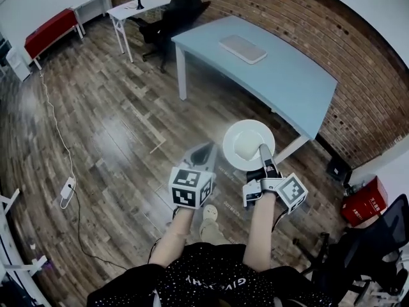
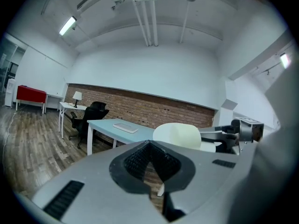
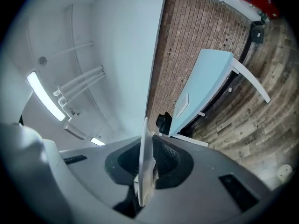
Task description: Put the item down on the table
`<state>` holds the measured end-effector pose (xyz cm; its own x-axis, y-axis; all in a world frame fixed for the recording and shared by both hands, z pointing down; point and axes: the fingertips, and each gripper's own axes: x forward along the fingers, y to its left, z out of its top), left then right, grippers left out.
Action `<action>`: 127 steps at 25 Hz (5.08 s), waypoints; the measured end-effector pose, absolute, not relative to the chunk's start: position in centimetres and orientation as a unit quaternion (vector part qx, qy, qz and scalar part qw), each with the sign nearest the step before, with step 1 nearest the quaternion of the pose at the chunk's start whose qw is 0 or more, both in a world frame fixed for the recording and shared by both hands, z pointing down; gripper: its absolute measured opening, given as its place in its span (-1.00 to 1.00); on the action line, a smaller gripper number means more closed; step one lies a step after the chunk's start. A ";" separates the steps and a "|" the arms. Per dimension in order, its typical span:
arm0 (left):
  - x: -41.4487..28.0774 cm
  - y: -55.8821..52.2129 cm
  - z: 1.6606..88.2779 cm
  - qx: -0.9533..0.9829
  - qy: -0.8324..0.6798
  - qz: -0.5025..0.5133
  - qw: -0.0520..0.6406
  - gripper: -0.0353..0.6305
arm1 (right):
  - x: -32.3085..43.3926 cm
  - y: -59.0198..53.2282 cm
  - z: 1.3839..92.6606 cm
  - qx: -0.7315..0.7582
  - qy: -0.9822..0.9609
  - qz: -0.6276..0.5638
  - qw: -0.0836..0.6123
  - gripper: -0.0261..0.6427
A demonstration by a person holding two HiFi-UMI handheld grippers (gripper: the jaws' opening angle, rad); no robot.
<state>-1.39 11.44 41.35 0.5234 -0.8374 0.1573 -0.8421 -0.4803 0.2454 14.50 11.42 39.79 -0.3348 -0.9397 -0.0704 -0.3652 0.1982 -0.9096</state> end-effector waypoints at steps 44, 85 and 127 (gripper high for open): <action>5.1 -14.4 42.7 0.846 -0.520 0.034 0.115 -0.86 | 21.5 -14.8 40.5 -0.438 0.701 -0.442 0.348 -0.81; 9.7 -56.8 38.2 0.886 -0.449 0.005 0.114 -0.86 | 25.1 -52.8 37.6 -0.484 0.665 -0.417 0.388 -0.81; 8.4 -79.9 50.0 0.872 -0.418 0.071 0.243 -0.86 | 23.7 -77.2 49.1 -0.550 0.589 -0.487 0.336 -0.81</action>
<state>8.42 -79.92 49.99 0.6397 -0.6954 0.3273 -0.7646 -0.5323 0.3634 23.74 -77.20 49.12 -0.1693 -0.9756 0.1398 -0.3207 -0.0796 -0.9438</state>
